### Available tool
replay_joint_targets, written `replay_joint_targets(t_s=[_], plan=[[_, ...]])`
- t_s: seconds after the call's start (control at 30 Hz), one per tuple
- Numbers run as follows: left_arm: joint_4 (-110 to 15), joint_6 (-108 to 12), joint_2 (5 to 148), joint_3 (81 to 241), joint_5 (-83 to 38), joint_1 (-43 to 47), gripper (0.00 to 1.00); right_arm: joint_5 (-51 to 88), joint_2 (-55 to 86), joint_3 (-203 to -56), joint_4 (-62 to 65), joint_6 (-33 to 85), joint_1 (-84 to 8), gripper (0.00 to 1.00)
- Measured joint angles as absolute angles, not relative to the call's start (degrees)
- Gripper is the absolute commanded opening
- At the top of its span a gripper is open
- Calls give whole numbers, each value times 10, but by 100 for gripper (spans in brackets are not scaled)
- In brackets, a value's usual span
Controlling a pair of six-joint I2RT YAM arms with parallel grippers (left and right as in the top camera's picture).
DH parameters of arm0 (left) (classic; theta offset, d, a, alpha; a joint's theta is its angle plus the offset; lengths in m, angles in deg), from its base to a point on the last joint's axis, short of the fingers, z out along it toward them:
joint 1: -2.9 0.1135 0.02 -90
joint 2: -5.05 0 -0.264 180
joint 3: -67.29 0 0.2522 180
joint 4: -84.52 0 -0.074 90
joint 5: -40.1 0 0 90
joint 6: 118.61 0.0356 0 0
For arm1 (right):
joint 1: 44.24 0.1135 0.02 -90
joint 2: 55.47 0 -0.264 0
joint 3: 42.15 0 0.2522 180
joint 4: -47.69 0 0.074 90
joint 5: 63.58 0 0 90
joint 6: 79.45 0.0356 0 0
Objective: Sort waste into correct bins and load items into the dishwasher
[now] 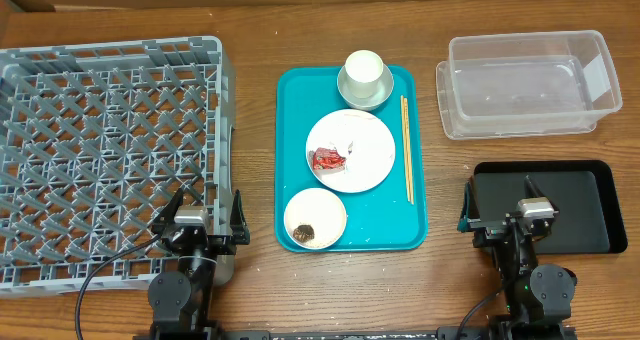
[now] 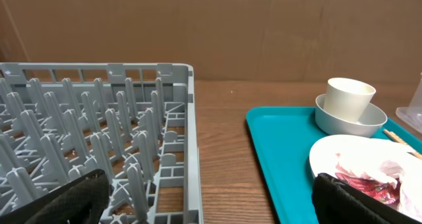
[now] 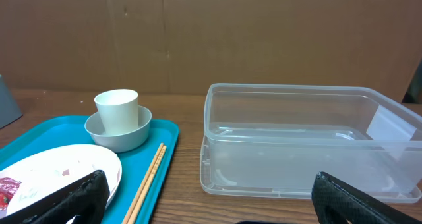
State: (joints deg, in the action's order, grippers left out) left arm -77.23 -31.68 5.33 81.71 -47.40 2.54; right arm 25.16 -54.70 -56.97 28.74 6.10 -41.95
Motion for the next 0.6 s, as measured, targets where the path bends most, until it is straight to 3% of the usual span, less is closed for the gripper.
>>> replay_joint_targets(t_s=[0.23, 0.6], plan=[[-786, -425, 59, 816, -637, 22, 100, 252, -547, -570, 287, 61, -420, 100], [-787, -453, 59, 816, -680, 22, 100, 252, -547, -570, 287, 61, -420, 100]])
